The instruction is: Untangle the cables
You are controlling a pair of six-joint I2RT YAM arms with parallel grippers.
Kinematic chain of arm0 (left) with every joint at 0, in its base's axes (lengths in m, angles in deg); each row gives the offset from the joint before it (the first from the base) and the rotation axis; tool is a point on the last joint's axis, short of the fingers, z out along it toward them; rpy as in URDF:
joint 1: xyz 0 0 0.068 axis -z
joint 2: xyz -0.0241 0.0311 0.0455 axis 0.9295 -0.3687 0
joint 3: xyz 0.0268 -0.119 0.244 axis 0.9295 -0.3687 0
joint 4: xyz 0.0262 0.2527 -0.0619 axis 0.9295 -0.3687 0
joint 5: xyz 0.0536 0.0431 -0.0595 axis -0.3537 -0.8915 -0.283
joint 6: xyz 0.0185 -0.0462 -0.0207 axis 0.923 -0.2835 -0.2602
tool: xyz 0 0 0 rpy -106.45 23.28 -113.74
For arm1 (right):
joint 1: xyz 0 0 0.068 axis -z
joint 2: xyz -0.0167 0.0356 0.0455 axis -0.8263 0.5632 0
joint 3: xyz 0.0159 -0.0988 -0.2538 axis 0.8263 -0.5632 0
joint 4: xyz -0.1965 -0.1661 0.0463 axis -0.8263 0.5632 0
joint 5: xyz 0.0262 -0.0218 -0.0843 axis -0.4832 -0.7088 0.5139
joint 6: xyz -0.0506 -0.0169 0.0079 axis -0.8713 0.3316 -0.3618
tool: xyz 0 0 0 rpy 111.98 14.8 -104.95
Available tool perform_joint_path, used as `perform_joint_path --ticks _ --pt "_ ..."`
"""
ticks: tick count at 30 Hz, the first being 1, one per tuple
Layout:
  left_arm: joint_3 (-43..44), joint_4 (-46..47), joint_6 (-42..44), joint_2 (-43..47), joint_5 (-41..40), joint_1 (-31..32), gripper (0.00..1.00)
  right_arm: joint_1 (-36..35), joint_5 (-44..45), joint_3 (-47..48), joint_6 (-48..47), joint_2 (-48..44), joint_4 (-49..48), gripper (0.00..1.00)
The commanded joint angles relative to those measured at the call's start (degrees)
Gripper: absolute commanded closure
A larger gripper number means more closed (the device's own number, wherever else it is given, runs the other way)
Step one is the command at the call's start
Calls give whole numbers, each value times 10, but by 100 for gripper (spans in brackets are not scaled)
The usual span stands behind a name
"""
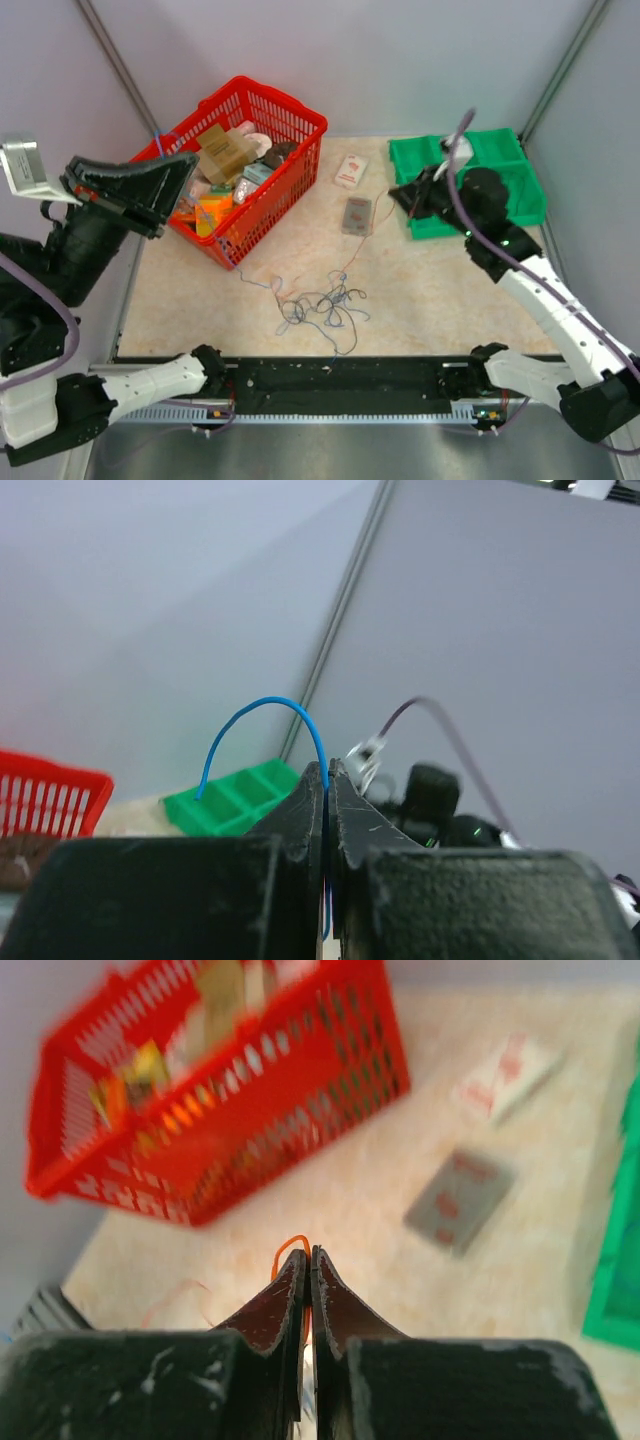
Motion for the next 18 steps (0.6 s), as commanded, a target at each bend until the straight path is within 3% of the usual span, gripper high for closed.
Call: perform_joint_path --ticks 1,6,9,14,15,18 --pt "94 42 60 -95 86 1 100 -51 9 -120 -5 7 -21 100" --pt "206 79 78 -154 113 1 100 -53 90 -222 -2 32 -23 100" --pt "209 115 80 -163 132 1 100 -58 10 -213 -32 68 -11 100" --pt "254 132 92 -196 122 1 100 -93 5 -212 -47 74 -2 100" --pt "253 138 91 -196 103 1 100 -93 2 -209 -52 75 5 96" --pt "241 141 88 -201 101 1 100 -94 15 -174 -64 58 52 54"
